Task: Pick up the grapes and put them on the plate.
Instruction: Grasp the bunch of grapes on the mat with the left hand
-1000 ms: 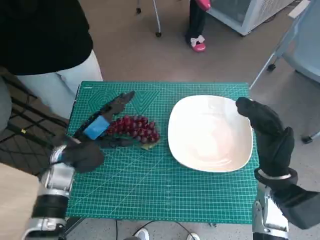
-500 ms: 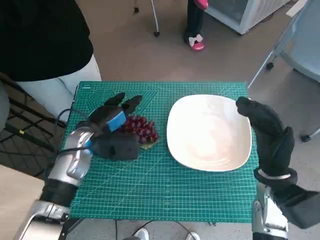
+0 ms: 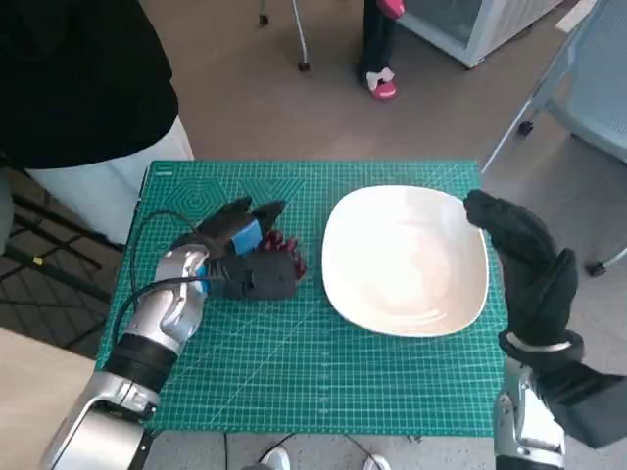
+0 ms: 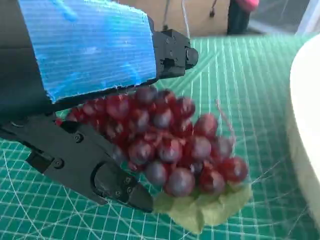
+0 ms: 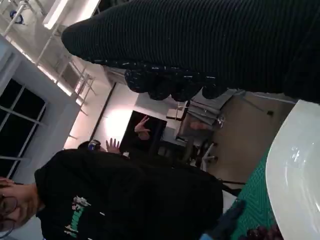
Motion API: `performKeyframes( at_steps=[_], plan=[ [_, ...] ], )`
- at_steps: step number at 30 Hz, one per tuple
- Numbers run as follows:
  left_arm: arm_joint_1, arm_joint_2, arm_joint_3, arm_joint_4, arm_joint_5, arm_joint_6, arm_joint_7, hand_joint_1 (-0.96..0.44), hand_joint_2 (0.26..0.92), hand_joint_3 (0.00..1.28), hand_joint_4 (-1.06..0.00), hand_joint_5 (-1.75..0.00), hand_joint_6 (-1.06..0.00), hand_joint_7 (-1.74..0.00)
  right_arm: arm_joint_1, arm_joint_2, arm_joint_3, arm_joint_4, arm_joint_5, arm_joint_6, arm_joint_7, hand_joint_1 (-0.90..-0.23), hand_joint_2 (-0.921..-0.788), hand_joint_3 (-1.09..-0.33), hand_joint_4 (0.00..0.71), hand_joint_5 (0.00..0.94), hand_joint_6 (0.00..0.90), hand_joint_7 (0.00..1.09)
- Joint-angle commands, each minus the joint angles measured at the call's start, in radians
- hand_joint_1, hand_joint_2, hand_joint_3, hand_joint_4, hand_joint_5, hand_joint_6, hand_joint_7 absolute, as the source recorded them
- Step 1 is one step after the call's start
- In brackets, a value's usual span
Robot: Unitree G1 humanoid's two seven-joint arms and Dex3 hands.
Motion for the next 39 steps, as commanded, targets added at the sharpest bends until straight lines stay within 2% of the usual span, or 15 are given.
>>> performKeyframes(
  at_steps=[1, 10, 20, 39],
  plan=[
    [-0.051, -0.013, -0.037, 0.074, 0.005, -0.016, 0.04, -0.04, 0.706, 0.01, 0.0, 0.0, -0.15, -0.01, 0.02, 0.002, -0.002, 0.012, 0.003, 0.01, 0.001, -0.616, -0.921, -0.851, 0.431, 0.001, 0.134, 0.27],
    [-0.108, -0.044, -0.094, 0.242, 0.003, -0.045, 0.097, -0.05, 0.717, 0.01, -0.02, 0.0, -0.18, -0.01, 0.02, -0.002, -0.004, 0.013, -0.001, 0.008, 0.0, -0.615, -0.921, -0.853, 0.43, 0.0, 0.134, 0.27],
    [-0.155, -0.091, -0.113, 0.422, -0.026, -0.058, 0.107, -0.03, 0.733, 0.01, -0.02, 0.0, -0.2, -0.01, 0.023, -0.004, -0.004, 0.008, -0.001, 0.014, -0.001, -0.614, -0.921, -0.854, 0.432, 0.001, 0.134, 0.27],
    [-0.186, -0.121, -0.162, 0.534, -0.022, -0.074, 0.107, 0.06, 0.765, 0.01, -0.08, -0.01, -0.26, -0.01, 0.014, -0.006, -0.006, 0.027, -0.004, 0.008, 0.002, -0.615, -0.921, -0.853, 0.433, 0.001, 0.136, 0.26]
  ],
)
